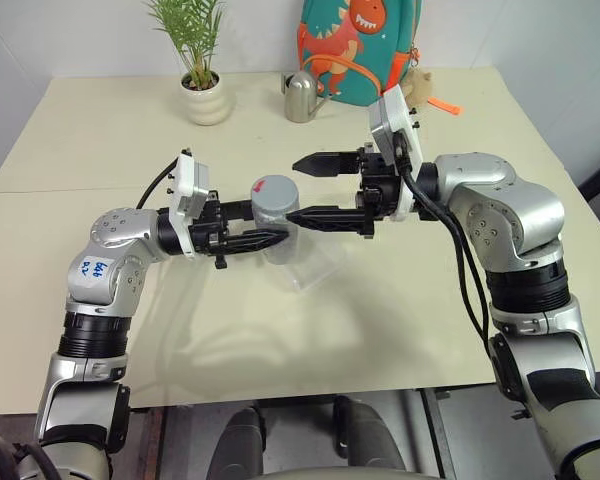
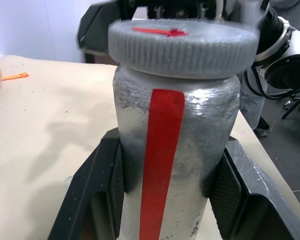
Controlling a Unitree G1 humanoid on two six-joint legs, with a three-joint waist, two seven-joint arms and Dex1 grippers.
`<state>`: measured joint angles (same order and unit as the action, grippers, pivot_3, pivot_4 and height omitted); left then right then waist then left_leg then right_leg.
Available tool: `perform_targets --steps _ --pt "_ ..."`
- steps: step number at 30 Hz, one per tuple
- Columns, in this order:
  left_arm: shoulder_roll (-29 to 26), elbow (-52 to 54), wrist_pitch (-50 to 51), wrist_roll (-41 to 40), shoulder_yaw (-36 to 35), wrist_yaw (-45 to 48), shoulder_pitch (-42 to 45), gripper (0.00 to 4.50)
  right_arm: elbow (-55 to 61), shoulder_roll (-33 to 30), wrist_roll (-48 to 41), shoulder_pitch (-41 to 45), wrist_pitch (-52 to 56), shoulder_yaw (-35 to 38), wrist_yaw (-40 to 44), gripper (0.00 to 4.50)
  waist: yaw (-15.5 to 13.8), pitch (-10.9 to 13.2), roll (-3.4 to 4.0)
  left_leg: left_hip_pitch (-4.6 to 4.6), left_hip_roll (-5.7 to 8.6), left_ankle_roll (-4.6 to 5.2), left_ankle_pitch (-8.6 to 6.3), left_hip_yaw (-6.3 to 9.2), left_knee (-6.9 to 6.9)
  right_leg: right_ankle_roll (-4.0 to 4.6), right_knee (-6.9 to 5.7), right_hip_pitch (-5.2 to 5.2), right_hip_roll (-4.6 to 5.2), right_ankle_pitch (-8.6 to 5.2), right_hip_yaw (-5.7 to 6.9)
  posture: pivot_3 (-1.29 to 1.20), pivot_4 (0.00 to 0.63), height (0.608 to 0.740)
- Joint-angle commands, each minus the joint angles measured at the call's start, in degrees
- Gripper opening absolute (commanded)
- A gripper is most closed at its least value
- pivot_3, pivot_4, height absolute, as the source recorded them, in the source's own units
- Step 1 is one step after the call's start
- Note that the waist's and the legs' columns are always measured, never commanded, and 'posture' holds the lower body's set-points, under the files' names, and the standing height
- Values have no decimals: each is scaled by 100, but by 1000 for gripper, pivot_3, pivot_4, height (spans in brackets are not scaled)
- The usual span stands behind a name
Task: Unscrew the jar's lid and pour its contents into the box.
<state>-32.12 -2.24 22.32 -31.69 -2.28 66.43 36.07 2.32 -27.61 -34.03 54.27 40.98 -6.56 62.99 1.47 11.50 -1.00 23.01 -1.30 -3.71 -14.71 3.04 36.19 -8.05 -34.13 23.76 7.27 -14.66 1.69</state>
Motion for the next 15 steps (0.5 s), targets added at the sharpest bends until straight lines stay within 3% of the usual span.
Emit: perform_targets --steps 1,15 --pt "-26 174 -114 -51 -90 37 42 1856 190 38 -104 105 -32 110 9 4485 -3 0 0 0 0 0 0 0 1 0 0 0 0 0 0 0 150 740" --pt "15 178 -127 -33 -24 35 22 1856 -192 415 282 449 -168 -171 -86 4485 -1 0 0 -1 0 0 0 -2 1 -1 -1 1 0 1 -3 0 150 740"
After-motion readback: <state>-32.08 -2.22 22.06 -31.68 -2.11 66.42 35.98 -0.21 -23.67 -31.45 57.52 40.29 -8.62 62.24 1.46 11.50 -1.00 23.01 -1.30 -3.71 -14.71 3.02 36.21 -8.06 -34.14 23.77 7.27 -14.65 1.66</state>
